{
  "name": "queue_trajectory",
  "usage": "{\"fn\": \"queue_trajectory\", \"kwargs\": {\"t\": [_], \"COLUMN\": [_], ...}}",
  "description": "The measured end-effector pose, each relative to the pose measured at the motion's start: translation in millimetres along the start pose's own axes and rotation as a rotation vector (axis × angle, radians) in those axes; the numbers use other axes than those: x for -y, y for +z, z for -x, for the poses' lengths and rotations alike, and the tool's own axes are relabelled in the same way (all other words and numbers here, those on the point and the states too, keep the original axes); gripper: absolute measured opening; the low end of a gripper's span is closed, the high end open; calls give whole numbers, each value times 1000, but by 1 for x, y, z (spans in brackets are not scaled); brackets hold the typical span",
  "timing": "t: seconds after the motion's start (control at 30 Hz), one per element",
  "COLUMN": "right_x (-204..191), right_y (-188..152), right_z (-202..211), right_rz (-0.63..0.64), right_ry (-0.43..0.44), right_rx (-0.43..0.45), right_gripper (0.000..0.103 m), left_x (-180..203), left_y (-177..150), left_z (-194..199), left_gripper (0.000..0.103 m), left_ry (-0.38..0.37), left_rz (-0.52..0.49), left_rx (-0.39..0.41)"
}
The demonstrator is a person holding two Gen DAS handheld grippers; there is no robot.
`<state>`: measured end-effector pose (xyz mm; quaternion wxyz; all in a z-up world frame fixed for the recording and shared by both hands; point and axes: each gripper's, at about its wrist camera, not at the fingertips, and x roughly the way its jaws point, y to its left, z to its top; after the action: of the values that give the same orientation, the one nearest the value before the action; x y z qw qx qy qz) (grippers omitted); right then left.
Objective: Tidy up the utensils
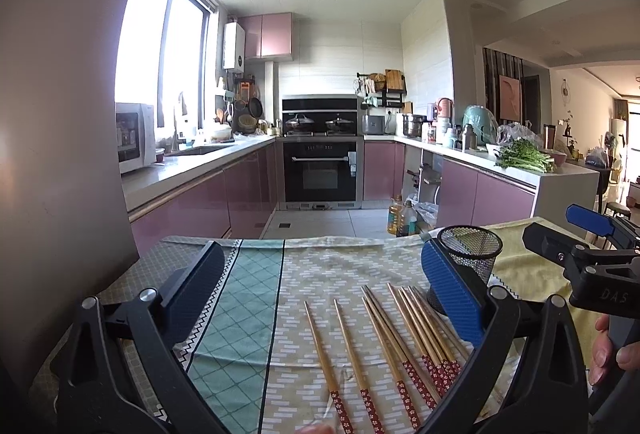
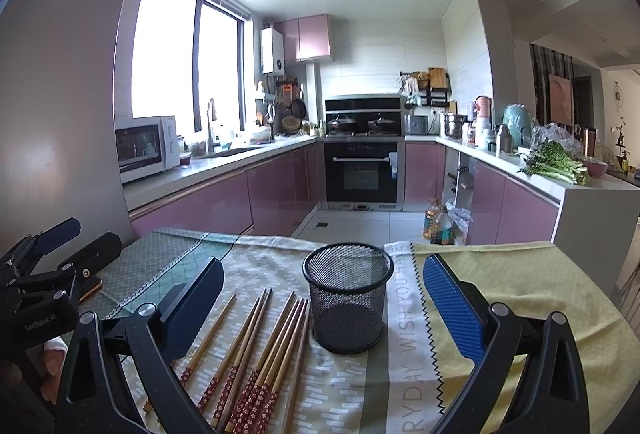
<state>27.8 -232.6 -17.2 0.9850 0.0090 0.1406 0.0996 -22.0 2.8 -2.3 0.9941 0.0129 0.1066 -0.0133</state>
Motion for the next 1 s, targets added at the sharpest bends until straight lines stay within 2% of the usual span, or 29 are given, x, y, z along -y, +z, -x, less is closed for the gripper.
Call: {"fn": "queue_trajectory", "kwargs": {"t": [0.1,0.27,0.4,0.63,0.73,0.87,1.0], "right_x": [-3,-7,-3,-2,-3,-3,-7], "right_y": [-7,-31,-46,-62,-66,-69,-69], "right_z": [-16,-49,-67,-91,-98,-109,-118], "right_rz": [9,20,6,19,33,44,54], "right_ry": [36,57,76,85,80,82,89], "right_rx": [-96,-281,-386,-508,-538,-573,-591], "right_gripper": [97,97,82,61,52,45,36], "left_x": [-6,-18,-27,-28,-26,-27,-30], "left_y": [-6,-24,-35,-61,-71,-82,-91], "left_z": [-12,-39,-67,-105,-118,-130,-143], "left_gripper": [97,97,96,80,69,62,48], "left_ry": [-8,-23,-40,-65,-86,-120,-157], "left_rz": [-2,-14,-22,-82,-94,-97,-76], "left_rx": [-64,-228,-352,-494,-558,-611,-660]}}
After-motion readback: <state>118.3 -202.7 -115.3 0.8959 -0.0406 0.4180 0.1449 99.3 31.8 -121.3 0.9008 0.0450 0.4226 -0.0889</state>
